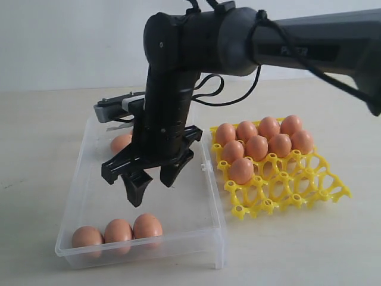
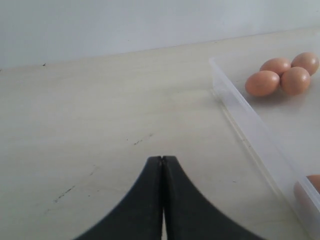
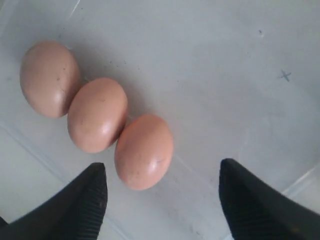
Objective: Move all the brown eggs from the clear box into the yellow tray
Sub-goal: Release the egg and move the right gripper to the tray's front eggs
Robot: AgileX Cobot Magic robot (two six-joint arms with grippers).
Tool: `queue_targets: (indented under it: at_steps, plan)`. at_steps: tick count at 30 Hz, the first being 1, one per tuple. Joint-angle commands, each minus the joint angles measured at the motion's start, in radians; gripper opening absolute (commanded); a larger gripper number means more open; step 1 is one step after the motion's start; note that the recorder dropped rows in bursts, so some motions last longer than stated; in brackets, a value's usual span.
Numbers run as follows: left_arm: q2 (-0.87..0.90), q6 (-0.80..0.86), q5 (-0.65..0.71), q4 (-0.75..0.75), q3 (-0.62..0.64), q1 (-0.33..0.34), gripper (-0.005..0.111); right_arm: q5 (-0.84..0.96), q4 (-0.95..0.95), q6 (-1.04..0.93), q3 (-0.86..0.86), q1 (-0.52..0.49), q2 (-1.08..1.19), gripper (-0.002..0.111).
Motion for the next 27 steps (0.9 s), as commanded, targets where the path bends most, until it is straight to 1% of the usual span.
queue_targets:
  at_steps: [1,6,19,25,27]
  plan:
    - [-0.006,-0.003,-0.008,-0.004,-0.005,-0.001,0.0,0.008,0.008,0.004,-0.063,0.009,0.069,0.065]
    - [-0.006,-0.003,-0.008,-0.004,-0.005,-0.001,0.0,0.008,0.015,0.006,-0.102,0.015,0.128,0.065]
    - [-0.006,-0.003,-0.008,-0.004,-0.005,-0.001,0.0,0.008,-0.008,0.06,-0.102,0.015,0.155,0.065]
    - [-0.006,-0.003,-0.008,-0.004,-0.005,-0.001,0.0,0.008,-0.008,0.065,-0.054,0.015,0.166,0.065]
    - [-0.006,-0.005,-0.008,-0.004,-0.005,-0.001,0.0,0.008,-0.004,0.065,-0.044,0.015,0.166,0.063]
